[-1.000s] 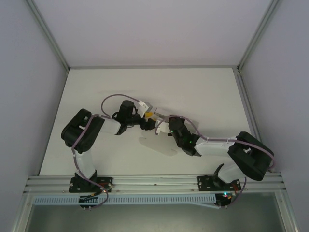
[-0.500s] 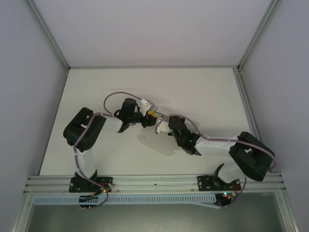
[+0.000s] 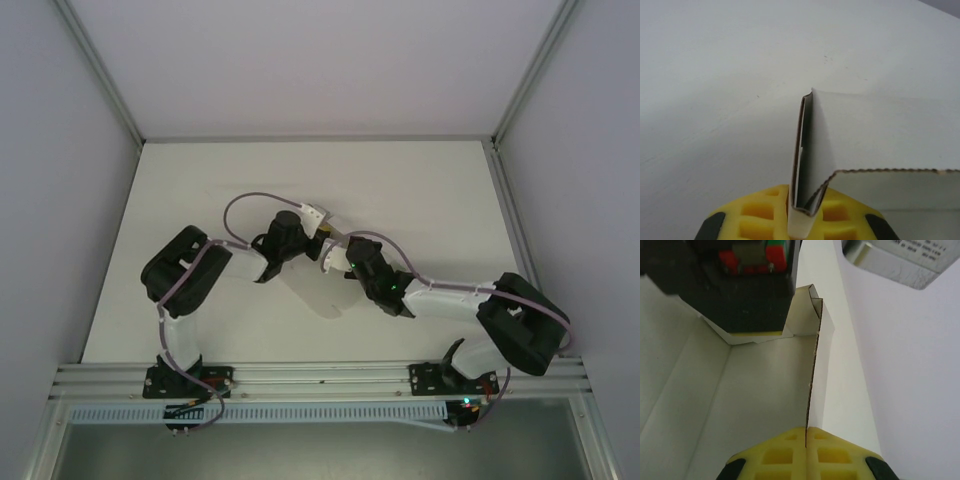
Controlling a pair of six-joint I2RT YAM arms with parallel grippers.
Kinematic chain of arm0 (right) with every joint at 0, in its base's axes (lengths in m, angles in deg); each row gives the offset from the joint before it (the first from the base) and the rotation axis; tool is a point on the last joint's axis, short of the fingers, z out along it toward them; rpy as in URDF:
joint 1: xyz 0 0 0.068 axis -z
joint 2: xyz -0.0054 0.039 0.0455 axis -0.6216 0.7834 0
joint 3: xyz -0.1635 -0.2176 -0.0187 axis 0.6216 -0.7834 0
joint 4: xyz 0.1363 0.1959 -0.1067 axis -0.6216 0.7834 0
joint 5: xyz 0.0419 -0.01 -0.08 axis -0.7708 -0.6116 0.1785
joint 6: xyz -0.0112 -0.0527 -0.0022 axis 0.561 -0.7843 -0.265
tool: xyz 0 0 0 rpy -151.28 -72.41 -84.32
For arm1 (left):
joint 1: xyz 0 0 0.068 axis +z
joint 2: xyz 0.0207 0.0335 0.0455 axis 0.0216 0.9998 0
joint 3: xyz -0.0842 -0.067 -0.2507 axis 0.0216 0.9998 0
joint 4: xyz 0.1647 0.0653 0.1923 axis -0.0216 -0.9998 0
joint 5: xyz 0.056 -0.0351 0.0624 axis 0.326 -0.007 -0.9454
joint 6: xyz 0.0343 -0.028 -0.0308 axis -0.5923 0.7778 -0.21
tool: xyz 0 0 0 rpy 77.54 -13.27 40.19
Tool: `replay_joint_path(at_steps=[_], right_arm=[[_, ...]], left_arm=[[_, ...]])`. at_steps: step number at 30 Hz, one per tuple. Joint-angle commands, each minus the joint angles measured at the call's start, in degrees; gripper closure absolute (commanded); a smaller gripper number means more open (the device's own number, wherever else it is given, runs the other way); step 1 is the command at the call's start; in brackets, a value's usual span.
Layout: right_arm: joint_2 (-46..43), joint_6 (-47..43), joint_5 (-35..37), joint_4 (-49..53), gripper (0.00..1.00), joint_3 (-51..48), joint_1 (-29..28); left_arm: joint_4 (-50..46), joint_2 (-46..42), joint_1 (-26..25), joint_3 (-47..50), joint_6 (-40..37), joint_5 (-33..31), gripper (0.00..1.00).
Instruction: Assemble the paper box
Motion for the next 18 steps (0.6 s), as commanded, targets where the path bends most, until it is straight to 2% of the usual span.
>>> replay_joint_path(at_steps=[1,3,6,8,12,17,18], right_arm=[[-0.6,2.4,-5.5,8.3,1.00,-0.5,-1.2],[-0.8,3.0,-5.6,9.2,1.00,-0.3,-1.0],[-2.4,4.8,-7.6,9.8,1.00,-0.1,-0.3],[-3.7,5.8,-9.2,10.4,1.00,0.1,0.4],[-4.1,6.0,-10.7,12.2,1.00,0.6,1.4],[-2.2,6.4,-12.0,12.3,1.00,0.9,2.4],[-1.8,6.6,-11.9,12.6,1.00,1.2,2.7]], left_arm=[[0.1,2.8,1.3,-0.6,4.1,-18.4,0.94],[-1.2,2.9,1.4,-0.7,3.6,-20.3,0.92],[-3.8,3.1,1.4,-1.6,3.5,-23.6,0.84],[-3.7,3.8,1.4,-1.7,2.2,-22.6,0.79],[-1.4,4.5,2.2,-0.9,-0.2,-9.0,0.74],[-1.1,5.1,2.5,-2.6,-2.2,0.9,0.62],[-1.0,5.5,2.3,-3.0,-2.4,1.9,0.64]])
